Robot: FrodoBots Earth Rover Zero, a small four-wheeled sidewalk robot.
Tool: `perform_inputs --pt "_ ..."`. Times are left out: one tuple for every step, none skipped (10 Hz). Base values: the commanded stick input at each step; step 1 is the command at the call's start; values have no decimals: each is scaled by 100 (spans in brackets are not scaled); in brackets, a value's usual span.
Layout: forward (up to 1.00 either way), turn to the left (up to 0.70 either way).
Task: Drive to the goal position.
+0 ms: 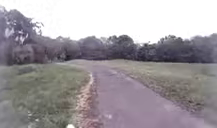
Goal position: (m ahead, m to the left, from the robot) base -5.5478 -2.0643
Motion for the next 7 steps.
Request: perform_inputs --pt "85 0" --pt "85 0" --pt "85 0" --pt "85 0" --pt "85 0" --pt "85 0" --pt "85 0"
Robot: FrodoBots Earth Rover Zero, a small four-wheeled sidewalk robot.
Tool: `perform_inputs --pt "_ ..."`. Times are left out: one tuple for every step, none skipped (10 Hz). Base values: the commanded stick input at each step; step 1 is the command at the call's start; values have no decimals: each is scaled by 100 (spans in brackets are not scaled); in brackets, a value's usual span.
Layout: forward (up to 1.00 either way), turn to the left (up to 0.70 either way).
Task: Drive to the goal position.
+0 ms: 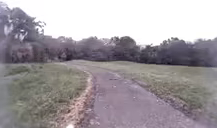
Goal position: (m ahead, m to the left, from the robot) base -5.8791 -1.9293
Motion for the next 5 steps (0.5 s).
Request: perform_inputs --pt "85 0" --pt "85 0" --pt "85 -10" --pt "85 -34" --pt "85 -34"
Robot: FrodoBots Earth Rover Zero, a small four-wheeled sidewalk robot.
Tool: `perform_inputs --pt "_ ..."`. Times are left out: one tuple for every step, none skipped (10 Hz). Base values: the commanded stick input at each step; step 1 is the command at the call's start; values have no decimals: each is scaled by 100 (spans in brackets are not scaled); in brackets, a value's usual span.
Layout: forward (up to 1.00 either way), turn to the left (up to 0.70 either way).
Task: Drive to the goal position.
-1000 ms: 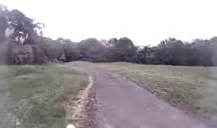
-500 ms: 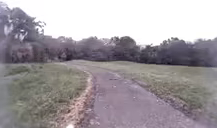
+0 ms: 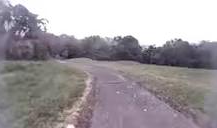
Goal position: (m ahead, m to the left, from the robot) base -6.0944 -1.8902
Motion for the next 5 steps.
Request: perform_inputs --pt "85 -31" --pt "25 0" --pt "4 0" --pt "0 0" --pt "0 0"
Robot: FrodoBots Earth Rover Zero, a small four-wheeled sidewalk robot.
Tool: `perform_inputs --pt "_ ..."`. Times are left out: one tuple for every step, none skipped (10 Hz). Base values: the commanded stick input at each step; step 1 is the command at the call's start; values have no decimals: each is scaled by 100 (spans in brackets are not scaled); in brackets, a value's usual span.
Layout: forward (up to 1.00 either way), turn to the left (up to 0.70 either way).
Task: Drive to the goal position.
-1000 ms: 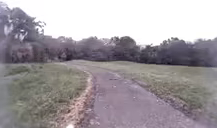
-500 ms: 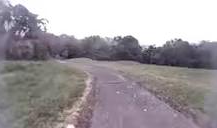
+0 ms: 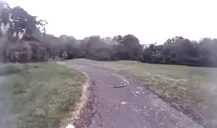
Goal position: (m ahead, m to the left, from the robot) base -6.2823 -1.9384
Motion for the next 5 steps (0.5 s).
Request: perform_inputs --pt "0 0" --pt "0 -5" --pt "0 -85" --pt "0 -85" --pt "0 -85"
